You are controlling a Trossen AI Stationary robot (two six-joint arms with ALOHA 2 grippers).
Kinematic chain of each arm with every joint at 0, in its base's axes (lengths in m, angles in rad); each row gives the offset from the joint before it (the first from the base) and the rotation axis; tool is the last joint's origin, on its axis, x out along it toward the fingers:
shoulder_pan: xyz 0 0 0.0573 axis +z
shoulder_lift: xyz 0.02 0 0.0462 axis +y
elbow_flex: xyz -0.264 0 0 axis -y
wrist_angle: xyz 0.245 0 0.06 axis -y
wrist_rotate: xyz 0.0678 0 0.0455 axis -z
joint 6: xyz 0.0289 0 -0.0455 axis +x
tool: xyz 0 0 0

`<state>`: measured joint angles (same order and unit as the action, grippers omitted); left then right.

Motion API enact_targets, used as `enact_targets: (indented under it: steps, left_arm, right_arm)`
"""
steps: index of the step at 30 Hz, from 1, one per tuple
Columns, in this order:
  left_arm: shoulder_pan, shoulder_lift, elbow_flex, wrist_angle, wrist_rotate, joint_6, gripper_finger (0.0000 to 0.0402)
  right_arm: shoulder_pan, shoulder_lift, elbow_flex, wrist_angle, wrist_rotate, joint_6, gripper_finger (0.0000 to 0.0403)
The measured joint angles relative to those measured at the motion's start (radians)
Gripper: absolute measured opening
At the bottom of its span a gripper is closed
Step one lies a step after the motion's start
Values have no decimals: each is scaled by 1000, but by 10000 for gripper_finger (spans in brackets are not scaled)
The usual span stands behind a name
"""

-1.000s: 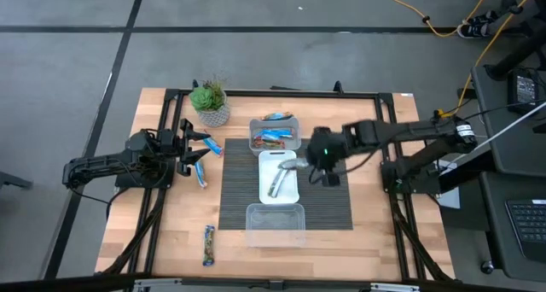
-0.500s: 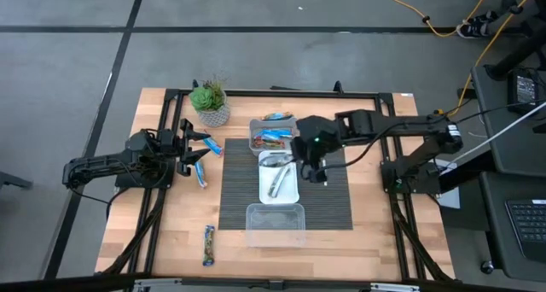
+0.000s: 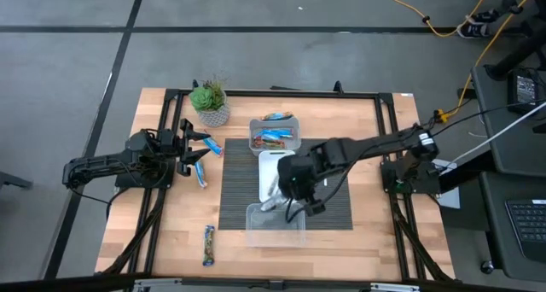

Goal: Pick and place Granola Bars by type
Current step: Put the right blue granola bar into the transparent bin, then put the blue granola bar into the transparent bin

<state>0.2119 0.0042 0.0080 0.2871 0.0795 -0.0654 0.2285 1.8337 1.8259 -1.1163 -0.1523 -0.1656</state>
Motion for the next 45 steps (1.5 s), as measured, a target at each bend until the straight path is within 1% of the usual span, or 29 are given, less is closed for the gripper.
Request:
enact_targets:
  steps: [7, 13, 15, 20, 21, 23, 28, 31, 35, 38, 42, 45]
  left_arm:
    - [0, 0, 0, 0, 0, 0, 217]
    - [0, 0, 0, 0, 0, 0, 219]
    - [0, 0, 0, 0, 0, 0, 219]
    - [0, 0, 0, 0, 0, 0, 217]
    - [0, 0, 0, 0, 0, 0, 217]
    - [0, 0, 0, 0, 0, 0, 219]
    - [0, 0, 0, 0, 0, 0, 217]
    - [0, 0, 0, 0, 0, 0, 217]
    - [0, 0, 0, 0, 0, 0, 219]
    - [0, 0, 0, 0, 0, 0, 218]
    - [0, 0, 0, 0, 0, 0, 217]
    - [0, 0, 0, 0, 0, 0, 219]
  right_arm:
    - [26, 58, 0, 28, 0, -53, 21]
    - [41, 98, 0, 43, 1, -36, 21]
    - [46, 116, 0, 80, 0, -1, 21]
    - [67, 156, -10, 86, -33, 85, 21]
    - [73, 156, -27, 92, -33, 88, 21]
    - [84, 155, -72, 160, -34, 109, 21]
    - [88, 155, -159, 257, -35, 214, 23]
    - [89, 155, -178, 252, -27, 246, 38]
    - [90, 154, -177, 263, -26, 268, 70]
    - [89, 154, -177, 262, -25, 272, 100]
    - [89, 150, -172, 251, -25, 327, 144]
    - [89, 139, -147, 231, -12, 350, 168]
